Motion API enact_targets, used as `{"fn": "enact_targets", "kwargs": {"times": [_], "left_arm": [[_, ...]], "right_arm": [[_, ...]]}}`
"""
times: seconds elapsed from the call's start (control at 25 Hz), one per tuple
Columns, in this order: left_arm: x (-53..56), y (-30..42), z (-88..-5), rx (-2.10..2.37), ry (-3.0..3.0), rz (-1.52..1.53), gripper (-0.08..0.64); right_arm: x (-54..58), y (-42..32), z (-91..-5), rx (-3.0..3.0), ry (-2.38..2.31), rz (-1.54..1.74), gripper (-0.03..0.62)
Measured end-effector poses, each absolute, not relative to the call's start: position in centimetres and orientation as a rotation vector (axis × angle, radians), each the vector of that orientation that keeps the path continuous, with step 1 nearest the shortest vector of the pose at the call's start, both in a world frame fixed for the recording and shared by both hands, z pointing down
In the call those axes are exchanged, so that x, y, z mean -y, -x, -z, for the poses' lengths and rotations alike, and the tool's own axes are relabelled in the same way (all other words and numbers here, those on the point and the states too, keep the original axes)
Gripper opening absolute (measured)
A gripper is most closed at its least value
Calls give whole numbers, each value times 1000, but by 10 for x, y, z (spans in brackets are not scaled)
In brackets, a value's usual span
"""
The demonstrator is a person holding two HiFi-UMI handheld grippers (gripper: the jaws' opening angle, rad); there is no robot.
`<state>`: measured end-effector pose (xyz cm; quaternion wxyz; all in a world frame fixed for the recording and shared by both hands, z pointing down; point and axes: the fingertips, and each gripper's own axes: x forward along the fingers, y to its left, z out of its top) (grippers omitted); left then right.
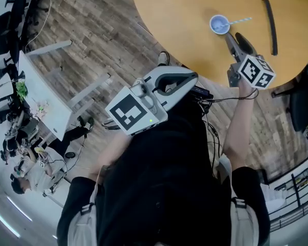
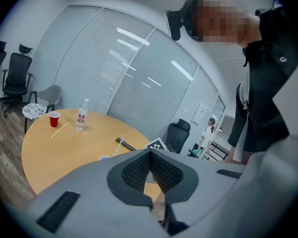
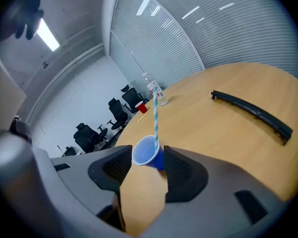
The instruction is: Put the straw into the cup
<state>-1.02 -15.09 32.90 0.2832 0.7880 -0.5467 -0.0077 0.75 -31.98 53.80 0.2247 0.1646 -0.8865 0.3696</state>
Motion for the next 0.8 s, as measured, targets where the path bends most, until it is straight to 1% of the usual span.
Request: {"fn": "enact_targets", "kwargs": {"times": [0.08, 0.12, 0.2, 0.24, 0.44, 0.8], "left_arm": [[142, 11, -328, 1449, -2128, 38, 11], [138, 11, -328, 1443, -2141, 44, 11], [133, 14, -329, 1437, -2159, 56, 11], [132, 17, -328, 1434, -2168, 64, 11], [113, 28, -315, 1351, -2280, 108, 11], [41, 27, -287, 1179, -2471, 84, 11]], "right_arm": [[313, -14, -533, 2448, -480, -1090, 191], [310, -18, -531, 2449, -498, -1107, 139], [305, -23, -528, 2454, -524, -1110, 92], [302, -23, -525, 2464, -529, -1099, 54], [262, -25, -457, 2619, -558, -944, 26], [144, -41, -360, 2791, -673, -831, 20]]}}
